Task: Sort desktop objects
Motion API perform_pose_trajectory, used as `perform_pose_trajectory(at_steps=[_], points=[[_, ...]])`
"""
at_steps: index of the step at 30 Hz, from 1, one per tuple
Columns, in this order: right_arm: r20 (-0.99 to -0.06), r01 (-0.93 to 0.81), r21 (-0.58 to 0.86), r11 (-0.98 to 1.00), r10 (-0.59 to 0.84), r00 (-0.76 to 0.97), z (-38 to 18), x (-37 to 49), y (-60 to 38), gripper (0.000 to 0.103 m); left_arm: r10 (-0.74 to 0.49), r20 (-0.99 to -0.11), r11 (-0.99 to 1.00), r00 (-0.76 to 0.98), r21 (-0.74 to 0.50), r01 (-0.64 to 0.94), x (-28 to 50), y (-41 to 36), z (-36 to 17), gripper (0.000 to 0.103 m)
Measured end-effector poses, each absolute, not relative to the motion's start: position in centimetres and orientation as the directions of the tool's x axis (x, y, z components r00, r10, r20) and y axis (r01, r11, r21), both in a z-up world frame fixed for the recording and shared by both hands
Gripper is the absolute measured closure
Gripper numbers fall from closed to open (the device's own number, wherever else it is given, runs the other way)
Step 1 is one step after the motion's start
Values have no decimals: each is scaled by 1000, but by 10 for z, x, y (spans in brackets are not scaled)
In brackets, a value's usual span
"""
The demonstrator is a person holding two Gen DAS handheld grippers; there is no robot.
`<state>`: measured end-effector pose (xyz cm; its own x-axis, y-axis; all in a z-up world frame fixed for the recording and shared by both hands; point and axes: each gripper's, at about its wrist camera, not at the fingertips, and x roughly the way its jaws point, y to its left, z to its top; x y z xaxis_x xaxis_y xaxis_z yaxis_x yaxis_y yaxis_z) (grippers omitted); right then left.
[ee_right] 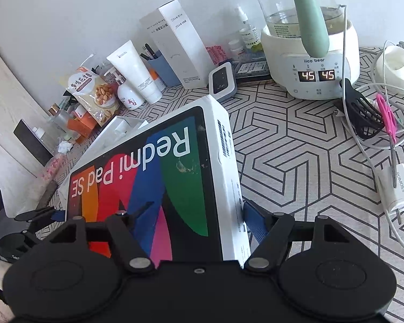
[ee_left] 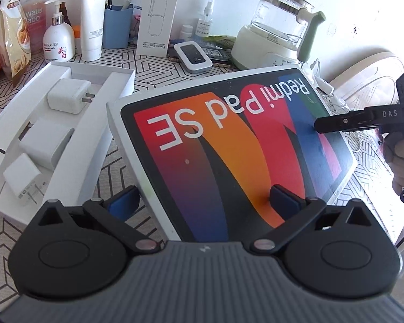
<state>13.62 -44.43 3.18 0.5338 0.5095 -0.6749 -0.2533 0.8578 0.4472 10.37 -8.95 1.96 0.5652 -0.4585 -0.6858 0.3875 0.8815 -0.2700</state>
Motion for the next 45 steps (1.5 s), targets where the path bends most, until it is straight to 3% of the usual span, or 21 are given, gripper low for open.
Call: perform_pose_trajectory(at_steps=[19,31,37,45], points=[[-688,-371,394,841,538,487,82,177,-336,27,-406,-609,910,682,-340,238,105,18,42,0],[-725,-460,391,797,575,379,68,253,-231,27,-308,-631,935,712,-339,103,136,110,25,0],[-801,-479,315,819,501,329,59,297,-187,29,-311,-641,929,701,-361,82,146,126,11,0],[-821,-469,284,836,465,331,48,324,-164,29,-338,-636,919,694,-381,98,142,128,9,0]])
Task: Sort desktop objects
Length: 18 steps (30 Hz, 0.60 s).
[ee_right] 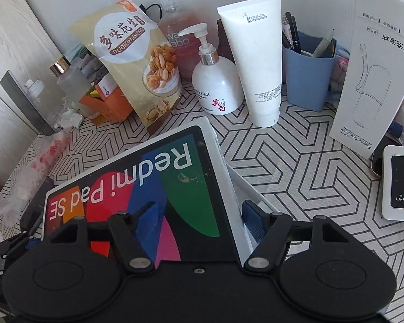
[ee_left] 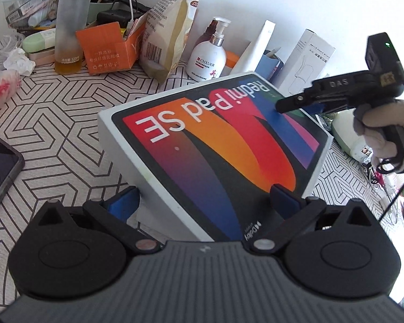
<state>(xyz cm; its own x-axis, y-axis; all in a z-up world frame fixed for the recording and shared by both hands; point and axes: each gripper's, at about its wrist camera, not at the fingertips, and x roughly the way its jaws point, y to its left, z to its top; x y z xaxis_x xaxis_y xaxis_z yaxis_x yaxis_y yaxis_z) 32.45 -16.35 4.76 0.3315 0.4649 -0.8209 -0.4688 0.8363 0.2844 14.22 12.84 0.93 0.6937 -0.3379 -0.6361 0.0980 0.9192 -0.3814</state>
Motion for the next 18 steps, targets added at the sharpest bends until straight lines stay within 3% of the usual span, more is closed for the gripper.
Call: perform_pose_trajectory(at_steps=[6,12,15,18], points=[[-807,-470,248,847,449,383,44,336,-158,29,-377,-606,909,701,-388,153,130,120,14,0],[-733,-284,132,949,287,616,47,312,-172,30,-486,-577,862,656,-442,250,122,105,8,0],[-675,-312,196,930,359,645,59,280,-186,31,-441,-540,882,717,-407,236,112,113,15,0],[-682,-314,265,912,407,608,62,252,-205,29,-403,-513,896,758,-391,212,110,131,26,0]])
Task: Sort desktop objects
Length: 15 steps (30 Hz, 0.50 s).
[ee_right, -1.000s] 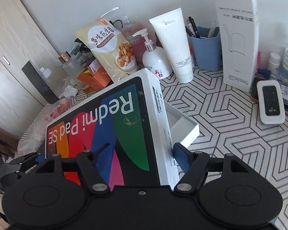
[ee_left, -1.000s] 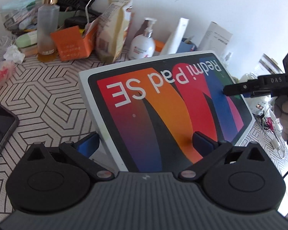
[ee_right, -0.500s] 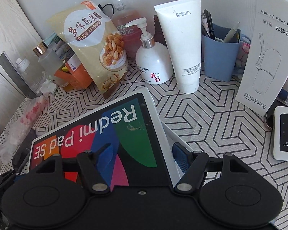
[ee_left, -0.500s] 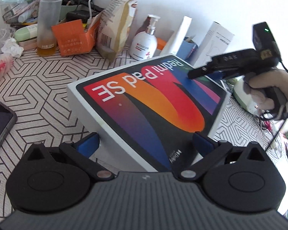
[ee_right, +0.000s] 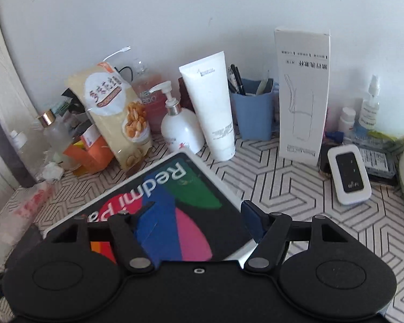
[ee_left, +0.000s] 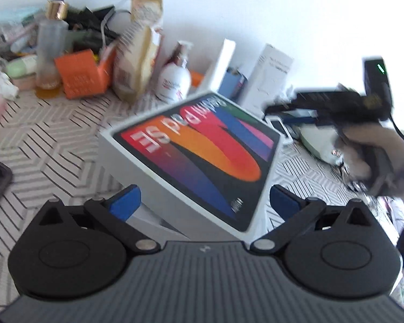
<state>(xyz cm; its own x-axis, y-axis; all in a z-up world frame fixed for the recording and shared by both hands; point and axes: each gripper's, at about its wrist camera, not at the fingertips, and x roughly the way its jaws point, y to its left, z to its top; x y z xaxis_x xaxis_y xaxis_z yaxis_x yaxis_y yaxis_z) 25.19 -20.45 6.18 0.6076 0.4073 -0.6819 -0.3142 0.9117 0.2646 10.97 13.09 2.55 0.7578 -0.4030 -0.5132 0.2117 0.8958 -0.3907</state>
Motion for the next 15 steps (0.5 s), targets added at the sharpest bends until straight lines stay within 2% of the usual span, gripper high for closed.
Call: perform_pose_trajectory(at_steps=[3,5,8,10,13,15], points=[[-682,-274,372,887,461,568,54,231,-225,29,-410,-494,884,767,-422,201,121,151,32,0],[-636,-242,478,844,523,568,47,216,-234,29,-448,-479,850,755,-491,193,140,170,35,0],[-563,-197,616,763,601,568,37,196,-246,29,-450,-497,840,742,-518,162,175,183,35,0],[-586,-199,614,764,610,533,32,191,-236,29,-478,-538,834,694,-526,167,198,185,27,0],[-646,-208,538,817,558,520,26,191,-221,29,-456,-585,854,670,-500,145,220,187,17,0],[-647,-216,518,827,545,533,24,193,-215,29,-461,-594,852,659,-505,141,229,190,11,0]])
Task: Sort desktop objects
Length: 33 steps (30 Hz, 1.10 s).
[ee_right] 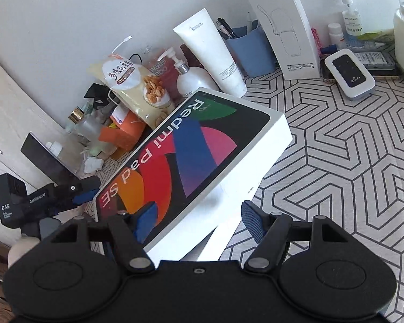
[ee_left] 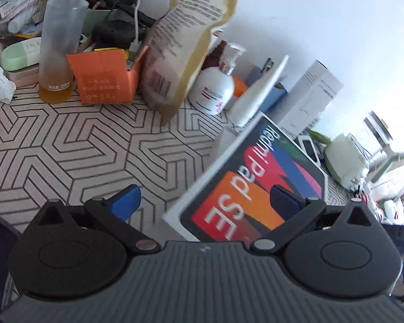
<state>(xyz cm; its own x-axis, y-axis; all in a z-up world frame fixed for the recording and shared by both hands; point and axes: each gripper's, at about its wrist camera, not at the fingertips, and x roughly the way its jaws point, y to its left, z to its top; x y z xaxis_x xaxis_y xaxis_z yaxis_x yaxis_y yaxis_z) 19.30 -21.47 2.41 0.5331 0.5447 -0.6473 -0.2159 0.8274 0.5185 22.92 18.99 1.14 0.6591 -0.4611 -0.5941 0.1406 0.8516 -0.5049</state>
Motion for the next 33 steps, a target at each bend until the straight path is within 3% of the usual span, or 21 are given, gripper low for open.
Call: perform_pose_trajectory(at_steps=[5,7,15,33], points=[[-644,-206,537,818,556,525,10,211,-208,29,-520,-576,815,631,-555,166,235,197,1,0],[-644,-223,540,812,569,512,3,215,-206,34,-565,-558,792,608,-573,210,229,193,0,3],[-605,-259,535,804,579,546,1,215,-207,39,-612,-514,757,601,-602,255,197,184,5,3],[-632,-285,483,828,555,541,-1,186,-195,41,-569,-563,810,600,-510,289,176,164,1,3]])
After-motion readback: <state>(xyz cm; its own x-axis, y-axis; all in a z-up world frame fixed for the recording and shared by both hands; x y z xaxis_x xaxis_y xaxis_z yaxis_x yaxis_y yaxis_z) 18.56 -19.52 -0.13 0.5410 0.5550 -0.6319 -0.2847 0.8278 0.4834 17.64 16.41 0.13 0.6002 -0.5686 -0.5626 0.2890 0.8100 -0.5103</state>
